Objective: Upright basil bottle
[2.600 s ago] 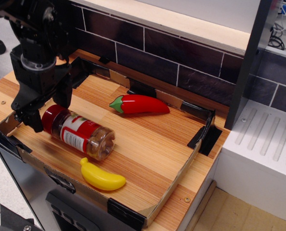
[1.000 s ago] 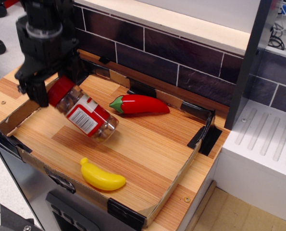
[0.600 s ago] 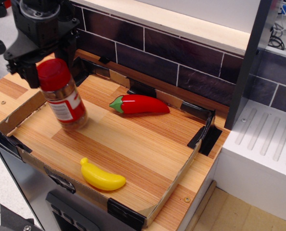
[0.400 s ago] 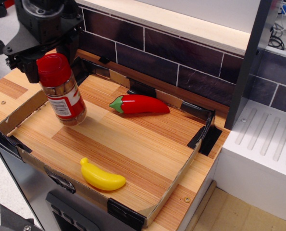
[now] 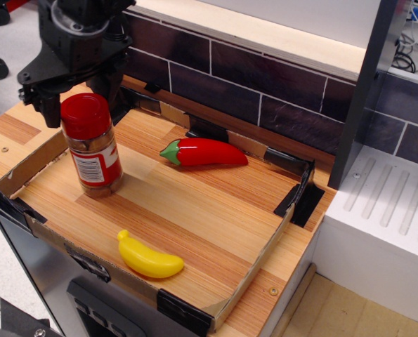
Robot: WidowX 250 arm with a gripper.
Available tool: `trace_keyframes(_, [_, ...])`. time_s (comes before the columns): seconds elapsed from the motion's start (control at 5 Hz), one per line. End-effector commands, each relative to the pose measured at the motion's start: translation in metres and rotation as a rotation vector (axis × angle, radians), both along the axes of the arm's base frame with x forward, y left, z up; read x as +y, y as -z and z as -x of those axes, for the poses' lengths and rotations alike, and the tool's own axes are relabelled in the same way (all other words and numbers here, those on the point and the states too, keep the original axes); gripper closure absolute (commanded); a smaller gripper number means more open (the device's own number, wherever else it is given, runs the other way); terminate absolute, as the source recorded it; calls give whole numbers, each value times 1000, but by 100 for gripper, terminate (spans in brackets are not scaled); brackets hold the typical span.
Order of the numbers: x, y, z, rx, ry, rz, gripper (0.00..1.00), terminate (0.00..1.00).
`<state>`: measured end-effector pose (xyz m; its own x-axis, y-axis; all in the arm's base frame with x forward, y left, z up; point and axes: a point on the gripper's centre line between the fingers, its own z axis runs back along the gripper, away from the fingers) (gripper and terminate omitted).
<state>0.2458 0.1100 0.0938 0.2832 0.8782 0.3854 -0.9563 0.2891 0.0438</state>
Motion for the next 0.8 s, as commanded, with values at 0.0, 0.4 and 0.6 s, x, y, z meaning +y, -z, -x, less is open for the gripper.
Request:
trace_keyframes(0.0, [-3,-36,-7,-65,6,33,0,0])
trace_keyframes(0.4, [-3,-78,-24,-57,20,164,0,0])
trace_keyframes(0.6, [-3,-78,-24,-57,20,164,0,0])
